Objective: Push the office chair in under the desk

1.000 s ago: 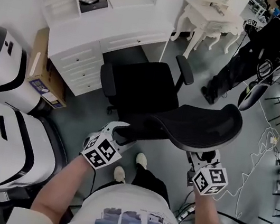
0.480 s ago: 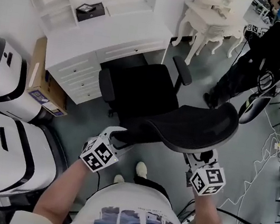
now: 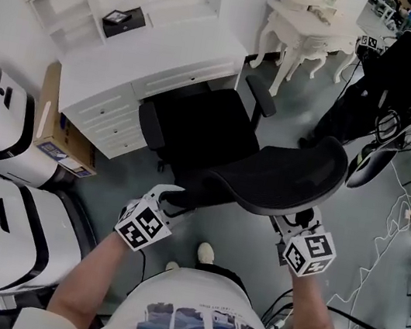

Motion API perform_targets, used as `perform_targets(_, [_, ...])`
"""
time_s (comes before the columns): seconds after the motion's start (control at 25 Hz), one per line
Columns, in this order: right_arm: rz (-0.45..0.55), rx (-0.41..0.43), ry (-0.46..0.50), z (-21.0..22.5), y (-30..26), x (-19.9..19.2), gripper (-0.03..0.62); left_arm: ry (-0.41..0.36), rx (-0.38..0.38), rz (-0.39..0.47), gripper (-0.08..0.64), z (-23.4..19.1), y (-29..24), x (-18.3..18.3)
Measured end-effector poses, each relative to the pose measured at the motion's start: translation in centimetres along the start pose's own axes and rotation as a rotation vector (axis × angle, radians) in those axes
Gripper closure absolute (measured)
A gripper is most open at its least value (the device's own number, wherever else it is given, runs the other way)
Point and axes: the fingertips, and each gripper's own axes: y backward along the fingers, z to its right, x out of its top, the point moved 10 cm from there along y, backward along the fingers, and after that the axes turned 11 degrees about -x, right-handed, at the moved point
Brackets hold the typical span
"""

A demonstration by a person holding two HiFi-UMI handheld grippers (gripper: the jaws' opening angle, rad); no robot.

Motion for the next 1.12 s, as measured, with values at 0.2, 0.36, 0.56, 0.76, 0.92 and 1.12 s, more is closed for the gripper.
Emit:
perform_targets(0.2, [-0.006,0.023,0.011,0.7,-1.7,0.8,0.247,0.003,0.008,0.006,0.360,-1.3,-0.3,0.6])
perform_targets(0.36, [-0.001,0.035,0.011,0.9,-2.9,1.2,0.247,0.018,0.010,0.008,0.359,-2.4,-0.4,0.7])
perform_targets(0.56, [-0.002,0.048,0.019,0.9,-4.5,1.8,0.247,0.033,0.029,0.006,0.357,-3.8,-0.4,0.7])
perform_targets(0.76, [-0.001,0.046,0.015,1.0,-6.2,2.5,0.247,0.041,0.033,0.003,0.354,-5.6,-0.3,0.9])
perform_targets(0.92, [-0.001,0.053,0.018,0.8,-7.4,2.9,0.247,0.048,0.045,0.006,0.351,-6.8,-0.2,0.6])
perform_targets(1.12, [0.009,0.054,0.014,-0.1,-8.0,3.0,0.247,0.060,0.041,0.009,0.347,-7.7,0.6,0.4])
